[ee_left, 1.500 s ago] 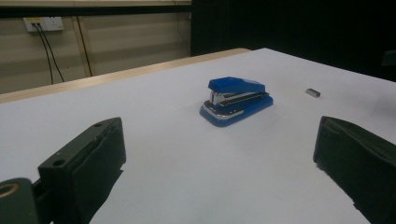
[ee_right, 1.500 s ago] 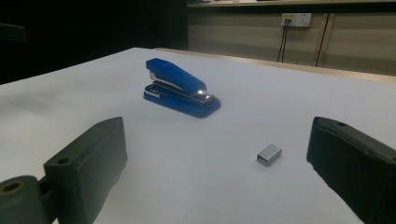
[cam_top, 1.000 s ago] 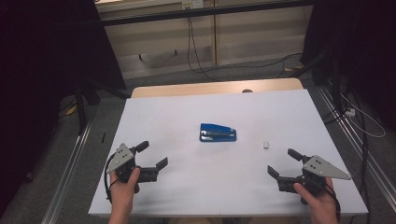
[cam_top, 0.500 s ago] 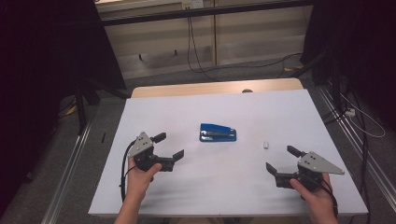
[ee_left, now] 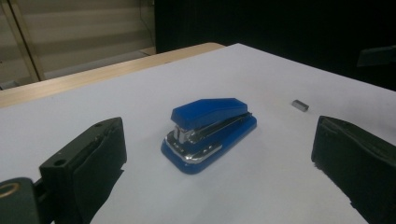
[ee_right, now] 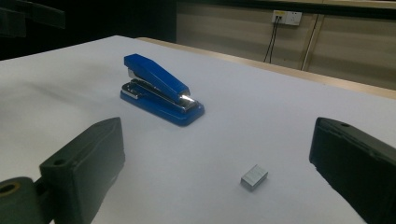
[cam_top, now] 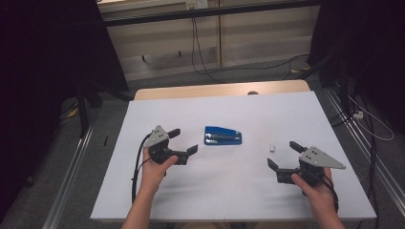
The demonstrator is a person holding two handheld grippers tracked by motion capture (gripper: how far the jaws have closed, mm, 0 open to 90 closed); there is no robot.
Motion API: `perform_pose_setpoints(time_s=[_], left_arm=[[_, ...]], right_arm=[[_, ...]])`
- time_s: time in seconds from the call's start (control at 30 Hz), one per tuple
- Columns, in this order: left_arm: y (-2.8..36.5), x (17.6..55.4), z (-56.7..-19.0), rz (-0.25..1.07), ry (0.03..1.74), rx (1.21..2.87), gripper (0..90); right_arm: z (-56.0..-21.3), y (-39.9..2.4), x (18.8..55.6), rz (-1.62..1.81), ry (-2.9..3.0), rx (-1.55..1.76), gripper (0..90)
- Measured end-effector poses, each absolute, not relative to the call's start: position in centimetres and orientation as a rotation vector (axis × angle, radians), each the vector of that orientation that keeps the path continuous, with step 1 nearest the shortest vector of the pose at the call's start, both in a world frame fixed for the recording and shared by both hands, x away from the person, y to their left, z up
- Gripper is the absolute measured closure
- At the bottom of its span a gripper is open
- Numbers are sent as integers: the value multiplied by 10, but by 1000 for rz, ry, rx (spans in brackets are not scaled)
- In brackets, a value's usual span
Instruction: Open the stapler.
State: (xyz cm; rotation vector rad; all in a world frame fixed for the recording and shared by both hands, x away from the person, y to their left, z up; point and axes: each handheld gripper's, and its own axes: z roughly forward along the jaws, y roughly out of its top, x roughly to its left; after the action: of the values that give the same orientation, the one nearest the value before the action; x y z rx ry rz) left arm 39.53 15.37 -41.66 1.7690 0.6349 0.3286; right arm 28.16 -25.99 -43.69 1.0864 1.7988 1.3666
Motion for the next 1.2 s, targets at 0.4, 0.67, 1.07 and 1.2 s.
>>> perform_pose_setpoints(time_s=[0.4,0.67,1.07,1.2], left_arm=[[143,412,-415,341,642,1795,53],[137,427,-419,335,648,1828,71],[119,454,-427,297,642,1845,112],[118,463,-429,294,649,1853,112]], right_arm=[[-433,-249,297,1395,1809,1091,29],[-434,-238,307,1402,1832,1077,31],[-435,-232,313,1387,1853,1087,34],[-435,-233,317,1390,1843,1106,34]])
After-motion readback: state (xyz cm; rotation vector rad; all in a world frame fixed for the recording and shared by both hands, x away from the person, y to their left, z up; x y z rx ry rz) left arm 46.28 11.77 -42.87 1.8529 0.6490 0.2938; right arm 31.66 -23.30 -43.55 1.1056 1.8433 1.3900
